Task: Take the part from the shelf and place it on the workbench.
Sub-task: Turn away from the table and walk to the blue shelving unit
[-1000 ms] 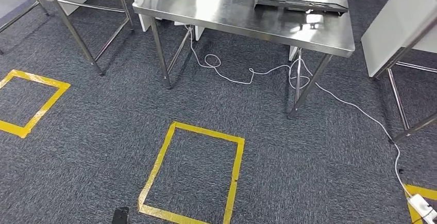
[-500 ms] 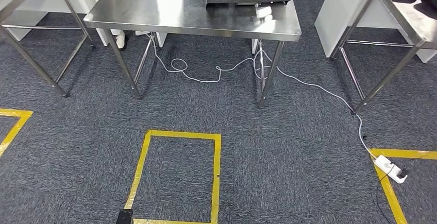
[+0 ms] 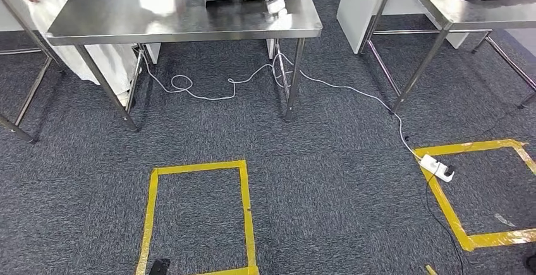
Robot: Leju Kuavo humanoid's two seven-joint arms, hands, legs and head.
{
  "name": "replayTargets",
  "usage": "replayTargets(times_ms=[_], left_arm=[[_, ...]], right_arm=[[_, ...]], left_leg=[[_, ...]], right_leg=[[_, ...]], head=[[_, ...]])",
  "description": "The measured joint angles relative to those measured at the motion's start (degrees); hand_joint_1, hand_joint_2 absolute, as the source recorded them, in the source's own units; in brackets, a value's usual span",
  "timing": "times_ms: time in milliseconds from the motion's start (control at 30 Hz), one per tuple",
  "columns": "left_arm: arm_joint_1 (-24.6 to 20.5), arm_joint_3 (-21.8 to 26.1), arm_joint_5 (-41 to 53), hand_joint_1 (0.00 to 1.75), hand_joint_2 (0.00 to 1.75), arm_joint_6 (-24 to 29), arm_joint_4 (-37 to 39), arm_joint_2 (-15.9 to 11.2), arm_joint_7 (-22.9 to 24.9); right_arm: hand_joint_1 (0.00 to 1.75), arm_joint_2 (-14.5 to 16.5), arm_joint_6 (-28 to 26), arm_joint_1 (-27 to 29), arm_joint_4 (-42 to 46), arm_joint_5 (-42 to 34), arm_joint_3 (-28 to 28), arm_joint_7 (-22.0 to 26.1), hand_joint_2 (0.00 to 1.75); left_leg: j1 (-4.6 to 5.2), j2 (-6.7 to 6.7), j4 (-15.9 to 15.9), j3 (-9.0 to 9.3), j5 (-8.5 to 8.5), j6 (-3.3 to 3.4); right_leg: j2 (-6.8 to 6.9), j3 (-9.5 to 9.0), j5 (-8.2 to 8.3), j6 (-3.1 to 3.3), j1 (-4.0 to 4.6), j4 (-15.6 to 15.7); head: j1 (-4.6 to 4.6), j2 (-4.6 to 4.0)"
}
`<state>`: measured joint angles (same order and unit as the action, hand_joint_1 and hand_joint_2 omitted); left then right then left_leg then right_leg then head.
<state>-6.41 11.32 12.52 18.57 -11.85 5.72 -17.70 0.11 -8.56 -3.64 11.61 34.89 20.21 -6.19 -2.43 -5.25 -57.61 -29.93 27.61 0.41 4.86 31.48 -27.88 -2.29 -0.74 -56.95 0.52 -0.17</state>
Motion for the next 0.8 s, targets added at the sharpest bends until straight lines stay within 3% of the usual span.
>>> replayTargets(times_ms=[33, 67, 100, 133, 167, 233, 300, 333, 367, 400, 467, 533, 600, 667, 733, 800], left_arm=[[0.01, -0.16, 0.26, 0.0, 0.0, -0.05, -0.01, -0.03, 0.12], [0.01, -0.32, 0.46, 0.0, 0.0, -0.06, -0.02, -0.03, 0.19], [-0.05, -0.45, 0.57, 0.0, 0.0, -0.06, -0.05, -0.01, 0.23], [-0.12, -0.55, 0.62, 0.0, 0.0, -0.06, -0.08, -0.02, 0.26], [-0.16, -0.63, 0.63, 0.0, 0.0, -0.06, -0.1, -0.07, 0.27], [0.02, -0.73, 0.57, 0.0, 0.0, -0.04, -0.1, -0.27, 0.31], [0.54, -0.78, 0.51, 0.0, 0.0, -0.02, -0.07, -0.44, 0.33], [0.75, -0.8, 0.5, 0.0, 0.0, 0.0, -0.05, -0.49, 0.33], [0.9, -0.82, 0.51, 0.0, 0.0, 0.02, -0.04, -0.52, 0.33], [0.95, -0.84, 0.52, 0.0, 0.0, 0.05, -0.04, -0.55, 0.33], [1.02, -0.86, 0.53, 0.0, 0.0, 0.08, 0.03, -0.54, 0.34], [1.08, -0.86, 0.48, 0.0, 0.0, 0.1, 0.13, -0.46, 0.29], [1.1, -0.86, 0.31, 0.0, 0.0, 0.15, 0.16, -0.44, 0.07], [1.13, -0.85, 0.17, 0.0, 0.0, 0.2, 0.15, -0.43, -0.23], [1.32, -0.85, 0.11, 0.0, 0.0, 0.25, 0.15, -0.44, -0.44], [1.76, -0.85, 0.01, 0.0, 0.0, 0.32, 0.18, -0.45, -0.71]], right_arm=[[0.0, -0.04, 0.3, -0.18, 0.0, -0.01, 0.14, -0.11, 1.75], [0.0, -0.15, 0.48, -0.3, 0.0, -0.01, 0.26, -0.19, 1.75], [0.0, -0.27, 0.59, -0.31, -0.01, 0.0, 0.38, -0.31, 1.75], [0.0, -0.32, 0.75, -0.18, -0.01, 0.06, 0.5, -0.46, 1.75], [0.0, -0.36, 0.95, -0.03, -0.01, 0.17, 0.57, -0.67, 1.75], [0.0, -0.17, 1.38, 0.23, -0.06, 0.55, 0.64, -1.04, 1.75], [0.0, 0.07, 1.83, 0.24, -0.14, 0.76, 0.64, -1.2, 1.75], [0.0, 0.22, 2.07, 0.29, -0.18, 0.78, 0.64, -1.26, 1.75], [0.0, 0.36, 2.27, 0.37, -0.22, 0.78, 0.64, -1.33, 1.75], [0.0, 0.51, 2.39, 0.47, -0.26, 0.79, 0.64, -1.41, 1.75], [0.0, 0.62, 2.44, 0.59, -0.3, 0.89, 0.65, -1.51, 1.75], [0.0, 0.63, 2.45, 0.59, -0.31, 1.1, 0.64, -1.56, 1.75], [0.0, 0.67, 2.49, 0.67, -0.31, 1.36, 0.64, -1.7, 1.75], [0.0, 0.69, 2.55, 0.93, -0.32, 1.55, 0.64, -1.92, 1.75], [0.0, 0.75, 2.67, 0.99, -0.33, 1.66, 0.64, -2.1, 1.75], [0.0, 0.82, 2.97, 0.93, -0.33, 1.75, 0.64, -2.29, 1.75]], left_leg=[[-0.07, -0.7, 0.22, 0.42, 0.1, -0.5], [-0.18, -1.45, 0.55, 0.82, 0.16, -1.02], [-0.3, -2.05, 0.89, 1.26, 0.05, -1.51], [-0.42, -1.63, 0.9, 1.59, 0.14, -1.88], [-0.45, -0.37, 0.2, 1.56, 0.8, -2.09], [-0.45, 3.45, -4.91, -0.26, 4.51, -2.16], [-0.39, 5.16, -11.98, -3.41, 8.52, -2.22], [-0.44, 5.34, -13.48, -4.12, 8.86, -2.36], [-0.55, 5.39, -13.05, -3.93, 8.11, -2.51], [-0.75, 5.59, -10.33, -2.57, 6.31, -2.71], [-1.13, 7.33, -3.86, 0.52, 3.3, -3.15], [-0.9, 8.51, -1.4, 1.36, 2.73, -2.35], [-0.16, 7.59, -1.62, 0.92, 2.8, -0.62], [0.21, 6.43, -1.42, 0.74, 2.22, 0.72], [0.25, 5.14, -1.28, 0.47, 1.71, 1.46], [0.36, 3.62, -1.31, 0.18, 1.67, 1.59]], right_leg=[[0.87, -0.68, 0.18, 0.38, 0.34, 1.35], [0.71, -0.6, 0.23, 0.65, 0.6, 1.56], [-0.05, -0.8, 0.45, 1.02, 0.64, 1.98], [-0.96, -1.09, 1.23, 1.53, 0.22, 2.65], [-1.79, -1.4, 2.1, 2.16, -0.19, 3.27], [-3.36, -1.59, 3.75, 3.47, -0.94, 4.13], [-4.87, -1.15, 4.16, 3.92, -0.74, 4.09], [-5.8, -0.94, 4.32, 3.77, -0.75, 3.93], [-6.71, -0.7, 4.49, 3.56, -0.83, 3.64], [-7.58, -0.4, 4.6, 3.28, -1.03, 3.12], [-9.07, 0.62, 4.49, 2.46, -1.13, 1.56], [-10.02, 1.91, 4.08, 1.5, -0.67, 0.52], [-10.58, 2.69, 3.97, 0.68, -0.49, 0.62], [-9.32, 3.42, 3.34, 0.41, -0.83, -0.8], [-6.83, 5.94, 0.33, 0.9, -1.05, -6.53], [-5.68, 9.55, -3.34, 1.08, -1.01, -14.23]], head=[[-0.05, 0.0], [-0.09, 0.0], [-0.09, 0.0], [-0.24, 0.0], [-0.38, 0.0], [-0.76, 0.0], [-0.81, 0.0], [-0.83, 0.0], [-0.82, 0.0], [-0.84, 0.0], [-0.99, 0.0], [-0.97, 0.0], [-0.63, 0.0], [-0.4, 0.0], [-0.29, 0.0], [-0.24, 0.0]])
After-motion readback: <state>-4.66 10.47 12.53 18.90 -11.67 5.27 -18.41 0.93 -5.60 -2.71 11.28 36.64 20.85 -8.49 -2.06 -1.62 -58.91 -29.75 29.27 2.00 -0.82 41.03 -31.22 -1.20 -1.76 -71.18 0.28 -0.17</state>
